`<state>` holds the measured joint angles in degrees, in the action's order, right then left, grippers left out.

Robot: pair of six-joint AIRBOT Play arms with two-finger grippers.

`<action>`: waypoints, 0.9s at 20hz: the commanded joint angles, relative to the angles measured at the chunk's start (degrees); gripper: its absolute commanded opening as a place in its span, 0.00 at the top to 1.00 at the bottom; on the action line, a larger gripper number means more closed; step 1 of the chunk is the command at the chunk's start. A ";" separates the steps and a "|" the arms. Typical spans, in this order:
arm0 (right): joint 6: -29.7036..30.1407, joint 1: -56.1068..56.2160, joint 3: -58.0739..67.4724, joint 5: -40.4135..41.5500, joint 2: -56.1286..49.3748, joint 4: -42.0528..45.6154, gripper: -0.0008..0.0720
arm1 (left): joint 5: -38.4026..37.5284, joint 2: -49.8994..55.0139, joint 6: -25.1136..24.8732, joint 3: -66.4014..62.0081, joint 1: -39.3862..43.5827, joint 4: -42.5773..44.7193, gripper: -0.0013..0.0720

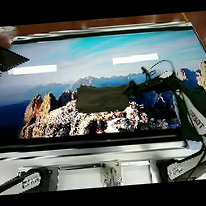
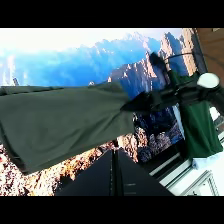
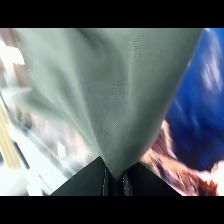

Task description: Fold the shirts.

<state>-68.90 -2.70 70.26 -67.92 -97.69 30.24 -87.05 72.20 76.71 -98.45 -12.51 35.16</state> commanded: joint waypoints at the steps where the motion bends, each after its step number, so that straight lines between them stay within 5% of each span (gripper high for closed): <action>1: -2.75 -8.22 6.60 -3.56 7.19 -0.42 0.91 | 0.04 -0.02 -0.20 0.02 0.02 0.04 0.92; 6: -16.31 -24.70 15.98 -10.80 17.92 15.28 0.91 | 0.00 -0.04 -0.20 0.02 0.02 0.02 0.92; 18: -17.70 -50.12 18.93 -23.26 24.11 42.86 0.91 | -1.77 -0.33 -0.57 0.02 0.04 -0.15 0.92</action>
<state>-86.24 -49.71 88.99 -86.00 -73.97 63.72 -88.51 71.92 76.51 -98.45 -12.51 34.98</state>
